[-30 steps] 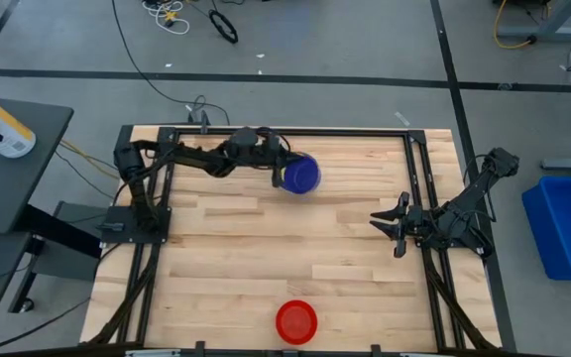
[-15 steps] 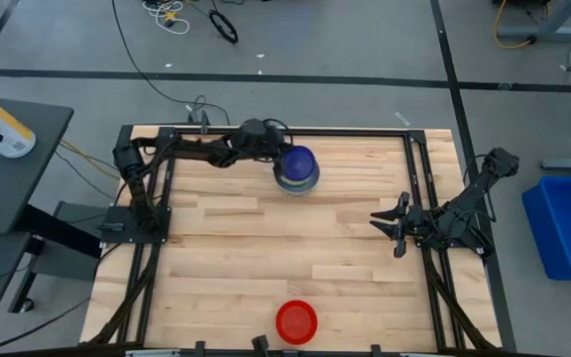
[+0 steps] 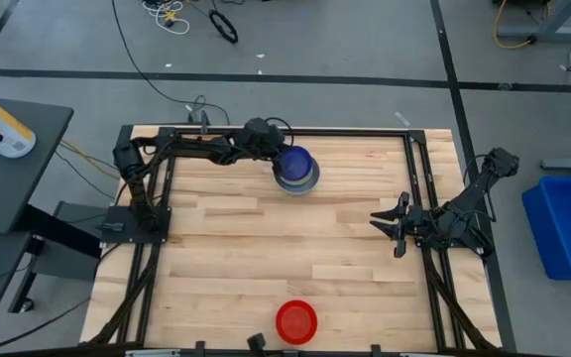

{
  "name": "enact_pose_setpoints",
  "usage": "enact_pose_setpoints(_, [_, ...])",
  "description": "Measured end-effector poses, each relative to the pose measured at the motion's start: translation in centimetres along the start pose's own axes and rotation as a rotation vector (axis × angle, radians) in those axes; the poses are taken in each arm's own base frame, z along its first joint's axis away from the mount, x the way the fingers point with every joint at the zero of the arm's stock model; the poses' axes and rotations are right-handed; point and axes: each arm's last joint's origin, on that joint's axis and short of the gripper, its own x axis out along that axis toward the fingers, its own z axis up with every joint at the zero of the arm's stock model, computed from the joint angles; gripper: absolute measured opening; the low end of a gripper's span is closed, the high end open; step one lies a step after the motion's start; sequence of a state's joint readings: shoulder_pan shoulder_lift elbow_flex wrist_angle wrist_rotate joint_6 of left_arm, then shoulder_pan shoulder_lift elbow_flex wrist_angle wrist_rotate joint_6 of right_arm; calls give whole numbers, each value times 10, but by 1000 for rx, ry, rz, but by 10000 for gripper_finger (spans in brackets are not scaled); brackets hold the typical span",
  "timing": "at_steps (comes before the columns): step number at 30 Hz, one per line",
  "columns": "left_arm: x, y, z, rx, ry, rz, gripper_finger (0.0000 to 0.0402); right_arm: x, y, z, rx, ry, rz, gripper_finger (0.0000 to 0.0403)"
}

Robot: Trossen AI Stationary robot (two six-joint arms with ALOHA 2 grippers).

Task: Nest bowls inside each other
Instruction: Stack the dark blue bowl on the yellow bowl

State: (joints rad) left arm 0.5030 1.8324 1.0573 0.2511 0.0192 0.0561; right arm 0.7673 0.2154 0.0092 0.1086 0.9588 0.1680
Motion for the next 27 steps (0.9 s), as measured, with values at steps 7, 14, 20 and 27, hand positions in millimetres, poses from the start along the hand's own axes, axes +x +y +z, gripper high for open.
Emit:
enact_pose_setpoints(7, [0, 0, -3, -8, 29, -1, 5, 0, 0, 0, 0, 0, 0, 109])
enact_pose_setpoints(14, [0, -1, -4, -16, 37, -30, 5, 0, 0, 0, 4, -2, 1, 110])
enact_pose_setpoints(20, [0, -1, -7, -21, 74, -36, 5, 0, 0, 1, 6, -4, 1, 109])
enact_pose_setpoints(27, [0, -2, -8, -22, 82, -49, 40, 0, 0, 1, 11, -7, 2, 109])
